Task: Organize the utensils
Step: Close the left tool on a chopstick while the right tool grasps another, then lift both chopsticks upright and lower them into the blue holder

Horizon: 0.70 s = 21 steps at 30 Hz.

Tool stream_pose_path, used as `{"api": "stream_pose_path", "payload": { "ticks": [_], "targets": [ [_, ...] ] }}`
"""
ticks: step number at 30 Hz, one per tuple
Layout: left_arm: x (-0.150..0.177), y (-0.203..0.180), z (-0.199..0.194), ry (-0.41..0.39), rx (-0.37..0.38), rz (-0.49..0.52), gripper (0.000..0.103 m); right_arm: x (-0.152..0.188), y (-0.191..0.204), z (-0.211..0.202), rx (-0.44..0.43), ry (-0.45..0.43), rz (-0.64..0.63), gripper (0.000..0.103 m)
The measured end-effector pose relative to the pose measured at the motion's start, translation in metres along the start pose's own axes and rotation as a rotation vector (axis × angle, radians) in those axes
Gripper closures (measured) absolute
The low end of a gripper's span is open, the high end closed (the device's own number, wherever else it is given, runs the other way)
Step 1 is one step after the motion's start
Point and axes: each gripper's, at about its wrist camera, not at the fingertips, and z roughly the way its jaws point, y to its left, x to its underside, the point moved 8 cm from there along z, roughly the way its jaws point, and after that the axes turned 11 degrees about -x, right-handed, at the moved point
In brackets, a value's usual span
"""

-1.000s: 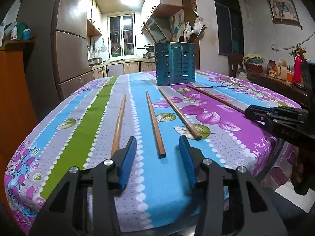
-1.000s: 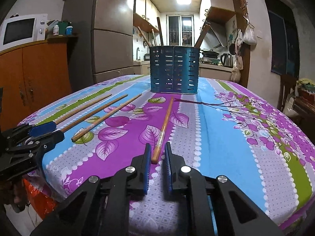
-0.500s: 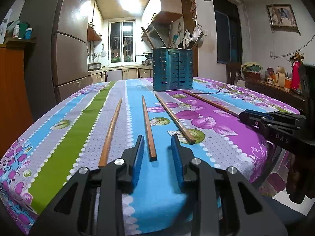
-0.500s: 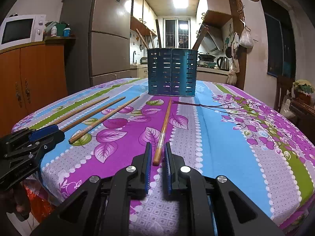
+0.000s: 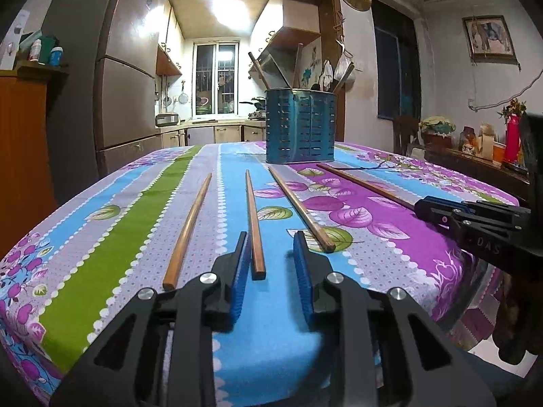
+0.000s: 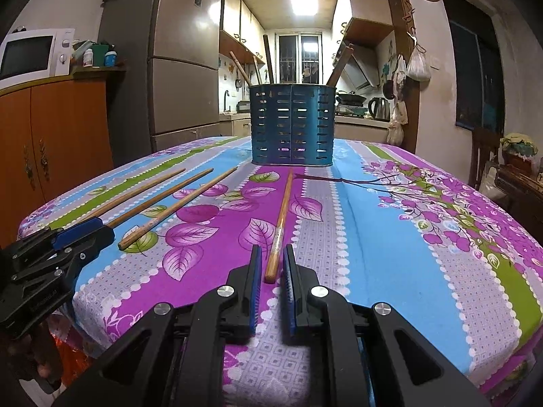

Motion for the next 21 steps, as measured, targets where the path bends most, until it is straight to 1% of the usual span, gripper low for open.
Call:
{"api": "stream_pose_path", "payload": {
  "ticks": [1, 2, 3, 5, 10, 13, 17, 21],
  "targets": [
    [0.000, 0.000, 0.000, -0.001, -0.005, -0.001, 0.081, 0.000, 0.000, 0.000, -0.003, -0.003, 0.004, 0.090],
    [0.000, 0.002, 0.001, 0.002, -0.016, -0.005, 0.086, 0.000, 0.001, 0.000, -0.004, -0.004, 0.004, 0.094],
    [-0.001, 0.004, 0.001, 0.005, -0.021, -0.008, 0.092, 0.000, 0.001, 0.000, -0.002, -0.006, 0.003, 0.094],
    [-0.001, 0.007, 0.002, 0.012, -0.028, -0.014, 0.097, 0.000, 0.001, 0.000, -0.005, -0.013, 0.010, 0.095],
    [-0.003, 0.008, 0.000, 0.016, -0.039, -0.013, 0.098, -0.004, -0.001, -0.006, -0.007, -0.023, 0.014, 0.096],
    [-0.010, 0.010, -0.006, -0.002, -0.047, -0.012, 0.098, -0.013, -0.002, -0.018, -0.003, -0.038, 0.004, 0.096],
    [-0.034, 0.017, -0.017, -0.048, -0.053, -0.021, 0.098, -0.036, -0.002, -0.042, 0.005, -0.079, -0.034, 0.096],
    [-0.071, 0.018, -0.035, -0.124, -0.037, -0.027, 0.098, -0.070, -0.001, -0.070, 0.009, -0.142, -0.085, 0.096]
  ]
}}
